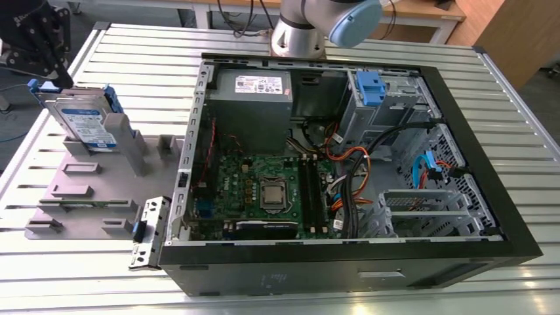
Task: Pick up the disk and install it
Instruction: 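Pick up the disk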
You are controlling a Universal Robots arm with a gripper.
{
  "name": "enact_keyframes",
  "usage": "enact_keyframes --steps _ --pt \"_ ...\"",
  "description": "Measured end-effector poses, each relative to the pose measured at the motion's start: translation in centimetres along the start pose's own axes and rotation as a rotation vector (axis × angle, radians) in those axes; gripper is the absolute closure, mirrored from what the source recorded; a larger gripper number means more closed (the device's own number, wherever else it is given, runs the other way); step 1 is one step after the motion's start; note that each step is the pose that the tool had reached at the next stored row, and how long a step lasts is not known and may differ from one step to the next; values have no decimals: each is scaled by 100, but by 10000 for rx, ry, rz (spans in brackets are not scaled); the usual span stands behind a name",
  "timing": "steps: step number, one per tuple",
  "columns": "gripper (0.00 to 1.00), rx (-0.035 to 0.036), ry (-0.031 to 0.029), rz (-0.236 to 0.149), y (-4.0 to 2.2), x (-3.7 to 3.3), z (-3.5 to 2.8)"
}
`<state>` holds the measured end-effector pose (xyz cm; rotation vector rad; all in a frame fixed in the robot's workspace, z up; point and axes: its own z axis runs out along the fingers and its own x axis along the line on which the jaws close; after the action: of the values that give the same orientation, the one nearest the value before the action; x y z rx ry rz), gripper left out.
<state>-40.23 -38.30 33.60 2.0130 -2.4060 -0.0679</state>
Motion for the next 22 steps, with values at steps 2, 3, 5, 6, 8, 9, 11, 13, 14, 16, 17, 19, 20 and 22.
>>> enact_keyframes --steps 2,3,5,6,8,9,11,13,14,16,17,19,20,22 --pt "89 -1 -1 -2 -1 0 6" --pt "89 0 -4 -3 -4 0 8" --pt "89 -2 -6 -3 -13 -2 9" --pt "89 -2 -7 -3 -18 -3 10" --pt "89 0 -9 -1 -22 -4 12" --pt "89 -1 -8 -1 -25 -4 14" --pt "89 -1 -7 -3 -35 -5 18" --pt "89 -1 -8 -1 -39 -7 26" --pt "89 -1 -8 -1 -39 -7 26" --pt "89 -2 -8 -2 -39 -7 26" --pt "89 -3 -7 -2 -39 -7 25" --pt "89 -2 -8 -2 -39 -7 26" --pt "89 -2 -8 -2 -39 -7 26" --pt "89 -2 -9 -2 -39 -7 26"
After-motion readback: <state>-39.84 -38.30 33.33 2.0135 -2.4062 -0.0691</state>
